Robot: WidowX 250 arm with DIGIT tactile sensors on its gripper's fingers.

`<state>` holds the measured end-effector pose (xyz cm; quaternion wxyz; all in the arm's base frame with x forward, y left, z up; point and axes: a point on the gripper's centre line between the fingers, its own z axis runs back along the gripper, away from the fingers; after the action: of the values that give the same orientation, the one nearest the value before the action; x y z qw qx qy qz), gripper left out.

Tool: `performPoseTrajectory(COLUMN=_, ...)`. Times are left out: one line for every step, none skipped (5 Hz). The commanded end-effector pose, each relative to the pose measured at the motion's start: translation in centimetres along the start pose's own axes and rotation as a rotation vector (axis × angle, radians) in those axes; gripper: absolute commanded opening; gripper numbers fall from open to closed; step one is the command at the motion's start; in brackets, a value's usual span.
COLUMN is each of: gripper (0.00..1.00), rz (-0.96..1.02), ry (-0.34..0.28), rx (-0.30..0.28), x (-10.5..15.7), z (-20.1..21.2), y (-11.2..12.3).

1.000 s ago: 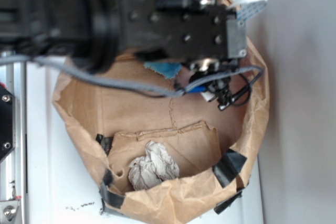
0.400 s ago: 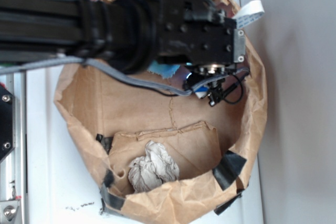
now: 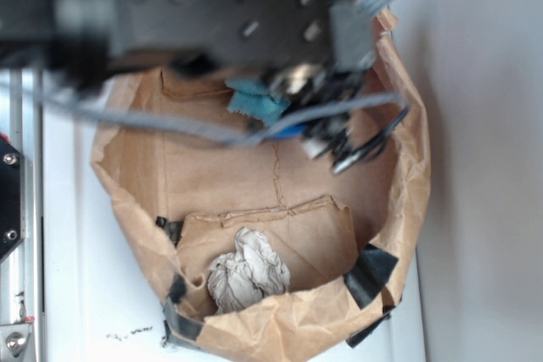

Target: Grab the blue cloth.

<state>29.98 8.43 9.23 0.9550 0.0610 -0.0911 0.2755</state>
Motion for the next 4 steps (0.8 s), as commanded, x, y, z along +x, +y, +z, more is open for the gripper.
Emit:
performPoseTrajectory(gripper=1.0, rz=0.011, ry=-0.014, rx=0.068, x=0.9, z=-2.3, y=1.1)
performPoseTrajectory(gripper=1.0, rz=-0.051, ry=0.021, rx=0.089, x=0.0, z=-4.7, y=0.4)
performPoseTrajectory(gripper=0.97, rz=-0.113, ry=0.005, rx=0.103, x=-0.8, z=-5.0, y=0.1)
performPoseTrajectory(gripper=0.0, rz=-0.1, ry=-0.036, rx=0.081, x=-0.2, z=-3.9, y=0.0)
